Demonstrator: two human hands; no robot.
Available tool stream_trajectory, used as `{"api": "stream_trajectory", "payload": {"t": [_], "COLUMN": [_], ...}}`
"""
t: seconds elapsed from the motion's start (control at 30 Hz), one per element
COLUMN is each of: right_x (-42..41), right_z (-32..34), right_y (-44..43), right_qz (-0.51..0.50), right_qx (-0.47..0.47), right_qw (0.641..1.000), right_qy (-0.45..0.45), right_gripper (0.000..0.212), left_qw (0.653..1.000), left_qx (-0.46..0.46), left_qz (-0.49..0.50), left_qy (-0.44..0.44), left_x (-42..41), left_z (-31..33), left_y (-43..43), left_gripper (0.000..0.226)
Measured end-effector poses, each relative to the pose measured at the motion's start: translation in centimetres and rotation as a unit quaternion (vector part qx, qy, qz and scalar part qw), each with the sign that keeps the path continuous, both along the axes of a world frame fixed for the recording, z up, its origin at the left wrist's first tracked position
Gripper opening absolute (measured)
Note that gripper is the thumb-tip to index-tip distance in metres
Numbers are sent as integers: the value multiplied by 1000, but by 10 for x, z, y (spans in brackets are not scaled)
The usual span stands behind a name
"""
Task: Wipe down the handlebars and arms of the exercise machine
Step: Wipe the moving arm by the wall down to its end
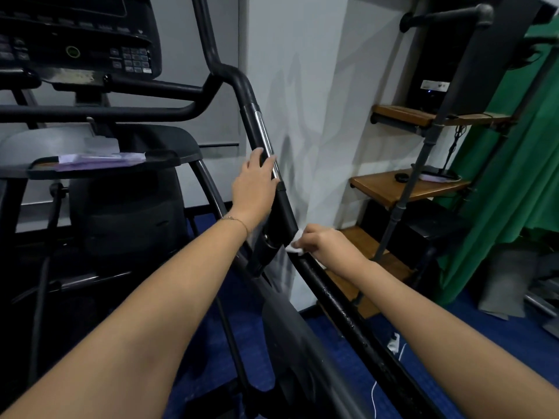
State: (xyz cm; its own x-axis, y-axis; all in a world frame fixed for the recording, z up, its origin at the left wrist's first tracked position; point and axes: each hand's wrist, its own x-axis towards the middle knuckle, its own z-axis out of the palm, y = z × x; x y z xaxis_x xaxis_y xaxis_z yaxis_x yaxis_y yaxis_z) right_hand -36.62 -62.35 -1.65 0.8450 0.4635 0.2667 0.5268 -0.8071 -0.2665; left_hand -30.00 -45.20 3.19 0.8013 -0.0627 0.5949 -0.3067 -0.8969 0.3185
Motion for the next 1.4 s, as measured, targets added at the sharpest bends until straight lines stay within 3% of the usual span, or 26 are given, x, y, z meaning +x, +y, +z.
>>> {"api": "stream_trajectory", "payload": {"t": [0.07, 0.13, 0.23, 0.47, 0.67, 1.07, 1.17, 1.23, 1.33, 1.4], "right_x": [-1, -7, -6, -2, -4, -5, -15, -22, -25, -24], "right_z": [-5, -5, -2, -7, -5, -5, -3, 0, 5, 5], "right_y": [-2, -9, -14, -13, -15, -9, -15, -25, -27, -21], "right_qz": [-14, -21, -15, -36, -45, -55, -43, -21, -10, -18], "right_qx": [23, 2, -13, 92, 107, 128, 97, 55, 17, 14], "right_qw": [1000, 1000, 999, 993, 990, 988, 992, 994, 995, 996], "right_qy": [1, 8, 36, 60, 76, 71, 74, 87, 95, 92], "right_gripper": [21, 25, 29, 21, 21, 25, 23, 21, 25, 27], "left_qw": [989, 977, 969, 948, 907, 899, 903, 894, 849, 843], "left_qx": [145, 210, 245, 312, 420, 434, 428, 446, 505, 497], "left_qz": [-12, -24, -18, -11, -10, 7, 10, -41, -133, -170], "left_qy": [-17, 5, 38, 52, 34, 52, 43, -13, -87, -114], "left_x": [4, 7, 8, 6, 6, 2, -4, -14, -23, -21], "left_z": [-2, -2, 3, 19, 29, 29, 22, 8, -19, -27], "left_y": [7, 13, 15, 12, 13, 11, 12, 13, 15, 15], "left_gripper": [44, 51, 61, 54, 65, 68, 71, 72, 61, 54]}}
